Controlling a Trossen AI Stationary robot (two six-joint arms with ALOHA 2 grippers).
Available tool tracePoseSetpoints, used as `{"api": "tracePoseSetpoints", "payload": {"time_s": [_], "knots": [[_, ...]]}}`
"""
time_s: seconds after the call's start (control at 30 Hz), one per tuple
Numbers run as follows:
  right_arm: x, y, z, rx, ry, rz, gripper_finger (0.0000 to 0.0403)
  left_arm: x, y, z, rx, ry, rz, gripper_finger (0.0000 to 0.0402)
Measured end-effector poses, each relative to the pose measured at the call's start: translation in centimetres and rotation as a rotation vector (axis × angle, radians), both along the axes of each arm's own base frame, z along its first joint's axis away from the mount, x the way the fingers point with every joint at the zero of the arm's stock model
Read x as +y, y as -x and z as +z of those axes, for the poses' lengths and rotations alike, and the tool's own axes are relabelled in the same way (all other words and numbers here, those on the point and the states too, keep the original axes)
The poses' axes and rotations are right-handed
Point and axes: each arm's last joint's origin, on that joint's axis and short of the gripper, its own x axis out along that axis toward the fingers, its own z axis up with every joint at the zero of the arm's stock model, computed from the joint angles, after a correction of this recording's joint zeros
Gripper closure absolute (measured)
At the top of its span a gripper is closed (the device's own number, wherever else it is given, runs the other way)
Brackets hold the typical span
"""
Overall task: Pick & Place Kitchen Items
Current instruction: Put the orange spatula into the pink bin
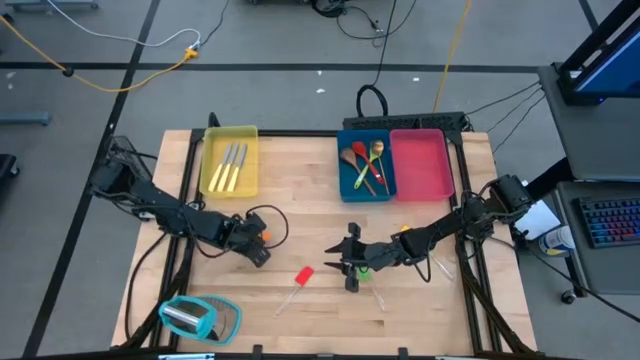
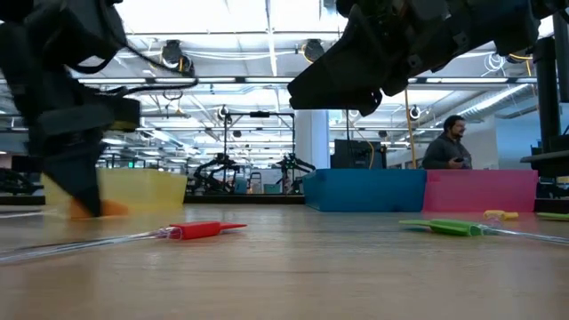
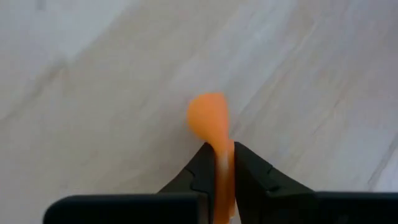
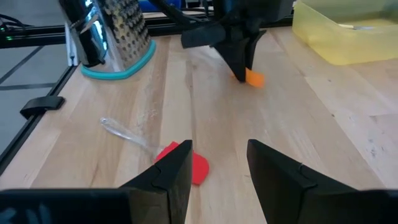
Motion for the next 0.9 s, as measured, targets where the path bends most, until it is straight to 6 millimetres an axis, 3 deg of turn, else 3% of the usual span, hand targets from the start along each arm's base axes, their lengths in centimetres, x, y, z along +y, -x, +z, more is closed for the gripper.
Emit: {"api": "tracePoseSetpoints", "payload": {"time_s": [0.13,0.3,0.57,0.73,0.9], "knots": [[-0.4,-0.1,0.0,-0.001,-0.001,-0.013,0.0257,-0.1,-0.5,0.2,-0.062,-0.024,-0.029,0.0368],[-0.7,-0.3,0.2,-0.017,-0.005,-0.023,0.0257,-0.6,-2.1,1.4,-0.261,-0.032,-0.066,0.0368],[-2.1,-1.0,0.4,-0.057,-0.036,-0.075,0.0257,-1.2,-5.1,5.8,-0.781,-0.187,-0.125,0.0367],[-2.7,-2.2,0.0,-0.199,-0.085,-0.091,0.0257,-1.3,-5.6,8.7,-1.035,-0.294,-0.166,0.0365],[-2.8,-3.2,-0.3,-0.398,-0.065,-0.054,0.0257,-1.3,-5.7,9.2,-1.072,-0.335,-0.185,0.0364]]}}
